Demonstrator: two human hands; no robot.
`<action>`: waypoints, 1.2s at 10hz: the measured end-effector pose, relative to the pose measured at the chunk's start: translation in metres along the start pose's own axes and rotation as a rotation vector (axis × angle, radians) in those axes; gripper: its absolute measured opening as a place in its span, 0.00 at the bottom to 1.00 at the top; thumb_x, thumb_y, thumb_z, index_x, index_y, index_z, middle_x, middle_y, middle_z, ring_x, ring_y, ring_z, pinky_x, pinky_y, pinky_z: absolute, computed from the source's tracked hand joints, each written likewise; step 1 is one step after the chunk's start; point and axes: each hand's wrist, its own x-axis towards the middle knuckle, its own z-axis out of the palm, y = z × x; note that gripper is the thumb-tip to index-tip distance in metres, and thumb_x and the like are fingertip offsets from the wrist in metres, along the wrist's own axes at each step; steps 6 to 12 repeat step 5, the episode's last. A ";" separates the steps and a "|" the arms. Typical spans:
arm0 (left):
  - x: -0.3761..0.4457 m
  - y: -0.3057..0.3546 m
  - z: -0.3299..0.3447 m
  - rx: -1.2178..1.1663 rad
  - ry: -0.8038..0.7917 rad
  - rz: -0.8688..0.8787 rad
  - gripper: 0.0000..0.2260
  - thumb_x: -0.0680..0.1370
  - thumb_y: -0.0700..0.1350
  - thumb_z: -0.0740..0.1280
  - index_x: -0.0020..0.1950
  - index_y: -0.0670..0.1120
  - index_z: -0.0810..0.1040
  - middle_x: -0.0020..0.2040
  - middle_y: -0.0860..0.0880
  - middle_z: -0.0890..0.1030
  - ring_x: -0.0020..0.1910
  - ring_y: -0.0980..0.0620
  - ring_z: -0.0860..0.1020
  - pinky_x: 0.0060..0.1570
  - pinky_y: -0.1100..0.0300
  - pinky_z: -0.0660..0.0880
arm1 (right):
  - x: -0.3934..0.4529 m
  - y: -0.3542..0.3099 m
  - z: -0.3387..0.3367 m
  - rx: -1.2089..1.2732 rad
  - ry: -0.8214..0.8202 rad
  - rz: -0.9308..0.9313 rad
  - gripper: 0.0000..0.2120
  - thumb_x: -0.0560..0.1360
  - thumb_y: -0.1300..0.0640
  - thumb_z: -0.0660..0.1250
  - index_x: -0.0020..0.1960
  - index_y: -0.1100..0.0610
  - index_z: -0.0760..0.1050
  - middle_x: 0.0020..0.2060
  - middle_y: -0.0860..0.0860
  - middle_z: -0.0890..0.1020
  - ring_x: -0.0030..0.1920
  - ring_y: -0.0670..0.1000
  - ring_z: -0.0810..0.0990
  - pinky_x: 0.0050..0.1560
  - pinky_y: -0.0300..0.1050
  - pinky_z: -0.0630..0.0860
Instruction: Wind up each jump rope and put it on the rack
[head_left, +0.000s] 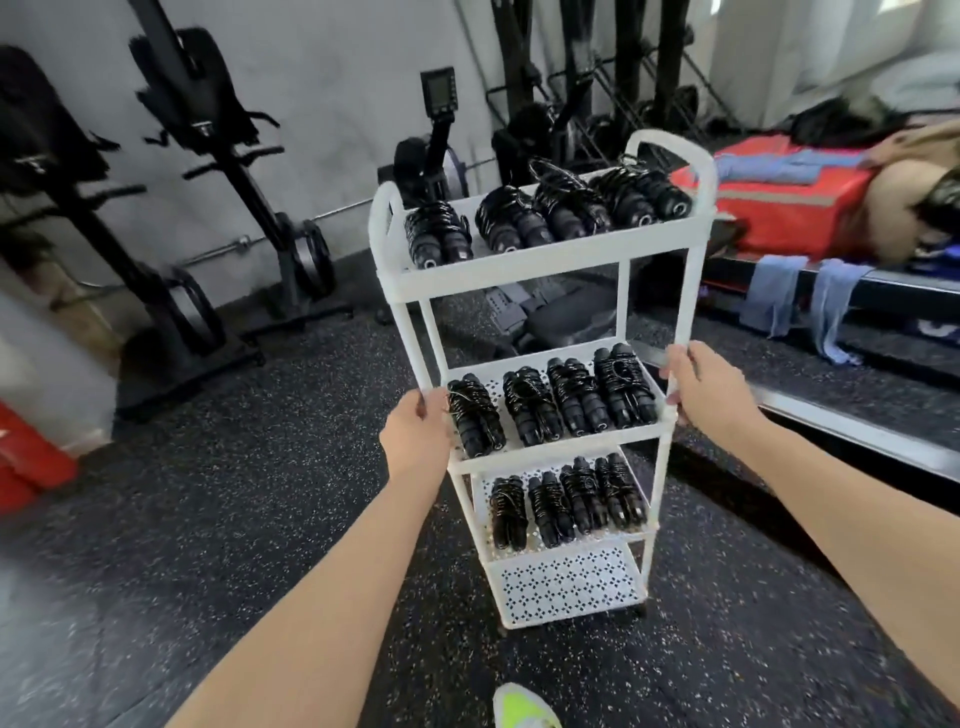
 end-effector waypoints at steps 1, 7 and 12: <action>-0.001 0.004 -0.001 0.048 0.030 -0.014 0.16 0.85 0.51 0.62 0.46 0.39 0.76 0.40 0.41 0.84 0.35 0.49 0.80 0.32 0.58 0.68 | 0.001 0.002 0.002 0.044 0.000 0.019 0.15 0.86 0.51 0.53 0.56 0.59 0.74 0.49 0.54 0.82 0.39 0.55 0.81 0.33 0.45 0.80; -0.020 0.008 -0.011 0.077 -0.038 -0.036 0.11 0.83 0.51 0.61 0.47 0.45 0.76 0.42 0.47 0.84 0.40 0.49 0.79 0.37 0.56 0.71 | -0.014 -0.002 -0.003 0.008 -0.050 0.069 0.17 0.85 0.45 0.56 0.55 0.57 0.75 0.46 0.53 0.83 0.43 0.54 0.85 0.43 0.50 0.84; -0.020 0.008 -0.011 0.077 -0.038 -0.036 0.11 0.83 0.51 0.61 0.47 0.45 0.76 0.42 0.47 0.84 0.40 0.49 0.79 0.37 0.56 0.71 | -0.014 -0.002 -0.003 0.008 -0.050 0.069 0.17 0.85 0.45 0.56 0.55 0.57 0.75 0.46 0.53 0.83 0.43 0.54 0.85 0.43 0.50 0.84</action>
